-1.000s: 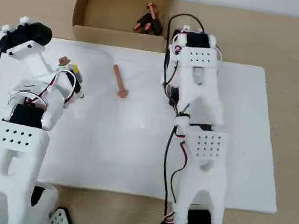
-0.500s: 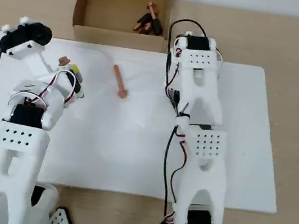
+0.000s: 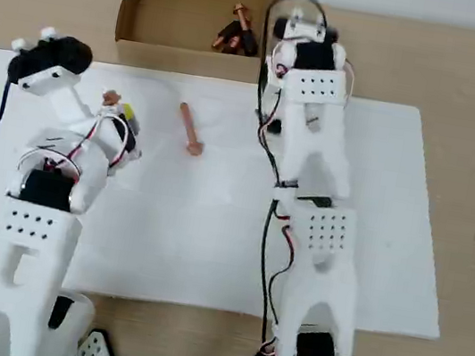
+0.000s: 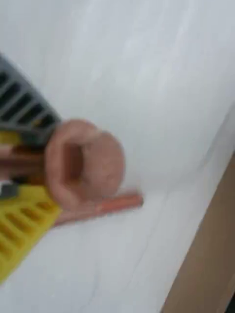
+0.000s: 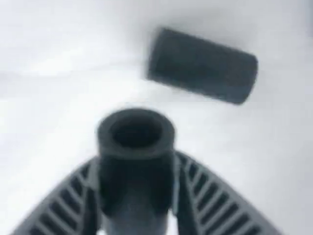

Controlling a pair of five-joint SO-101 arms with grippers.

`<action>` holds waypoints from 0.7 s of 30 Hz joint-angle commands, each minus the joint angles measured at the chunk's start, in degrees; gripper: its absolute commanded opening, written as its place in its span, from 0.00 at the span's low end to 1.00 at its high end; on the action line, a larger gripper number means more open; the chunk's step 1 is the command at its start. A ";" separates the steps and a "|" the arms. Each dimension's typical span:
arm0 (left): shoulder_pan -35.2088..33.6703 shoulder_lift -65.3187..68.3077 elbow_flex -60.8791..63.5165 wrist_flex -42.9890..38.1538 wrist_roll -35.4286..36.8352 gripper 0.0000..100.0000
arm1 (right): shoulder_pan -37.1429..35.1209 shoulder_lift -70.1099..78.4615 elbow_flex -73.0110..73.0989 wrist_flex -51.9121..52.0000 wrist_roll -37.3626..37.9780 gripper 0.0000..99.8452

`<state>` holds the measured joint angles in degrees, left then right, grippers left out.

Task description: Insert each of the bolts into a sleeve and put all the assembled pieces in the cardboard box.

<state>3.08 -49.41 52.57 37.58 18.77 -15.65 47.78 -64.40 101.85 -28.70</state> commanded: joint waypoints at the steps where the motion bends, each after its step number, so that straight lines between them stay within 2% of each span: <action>1: 4.22 -8.84 -2.55 0.18 -0.62 0.00 | -2.51 -14.11 -3.74 0.70 0.00 0.01; 3: 6.15 -13.85 -1.67 0.09 -2.29 0.00 | -3.12 -18.95 -3.74 0.70 0.00 0.01; 7: 8.62 -23.52 1.76 0.62 -10.73 0.00 | -4.00 -28.70 0.57 0.70 0.09 0.01; 15: 8.35 -47.16 9.85 8.88 -26.11 0.00 | -17.27 -52.44 30.02 0.44 0.26 0.01; 18: 6.59 -55.87 12.13 11.60 -26.55 0.00 | -18.33 -59.30 41.01 -2.90 0.35 0.01; 21: 3.34 -54.64 9.93 12.13 -23.38 0.00 | -18.24 -66.51 49.80 -6.86 2.20 0.01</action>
<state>9.58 -103.38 64.88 49.45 -6.73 -32.88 -9.98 -22.29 98.77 -28.62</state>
